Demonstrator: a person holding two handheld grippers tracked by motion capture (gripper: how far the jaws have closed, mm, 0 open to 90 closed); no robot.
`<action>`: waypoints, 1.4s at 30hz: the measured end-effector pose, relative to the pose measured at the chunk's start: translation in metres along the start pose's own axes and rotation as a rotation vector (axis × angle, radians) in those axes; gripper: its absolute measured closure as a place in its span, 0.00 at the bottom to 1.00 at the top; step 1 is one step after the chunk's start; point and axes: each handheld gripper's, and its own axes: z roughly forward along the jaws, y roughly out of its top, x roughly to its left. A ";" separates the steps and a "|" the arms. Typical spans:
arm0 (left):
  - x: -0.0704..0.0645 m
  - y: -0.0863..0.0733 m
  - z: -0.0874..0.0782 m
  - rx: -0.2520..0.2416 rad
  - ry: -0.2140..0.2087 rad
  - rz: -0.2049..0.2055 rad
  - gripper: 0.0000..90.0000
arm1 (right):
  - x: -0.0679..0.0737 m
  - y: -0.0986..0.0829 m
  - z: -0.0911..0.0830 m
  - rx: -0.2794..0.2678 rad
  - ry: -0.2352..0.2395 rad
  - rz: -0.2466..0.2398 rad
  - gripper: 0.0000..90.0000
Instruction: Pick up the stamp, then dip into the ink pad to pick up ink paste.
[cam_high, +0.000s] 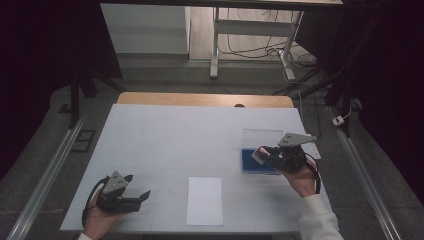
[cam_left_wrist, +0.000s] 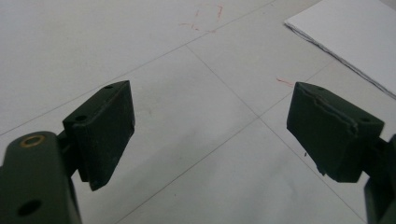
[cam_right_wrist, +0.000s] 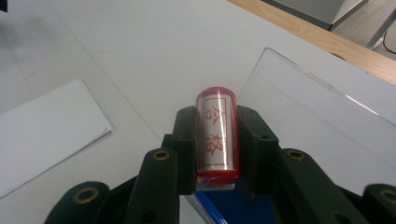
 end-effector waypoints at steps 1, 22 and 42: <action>0.000 0.000 0.000 0.001 0.000 0.001 0.17 | 0.001 0.000 0.000 0.000 0.002 -0.001 0.77; 0.000 0.000 0.001 0.004 0.000 0.007 0.17 | 0.018 0.010 0.006 -0.002 0.051 -0.030 0.77; 0.000 0.000 0.001 0.005 0.002 0.008 0.17 | 0.001 0.000 0.025 0.173 -0.087 0.007 0.77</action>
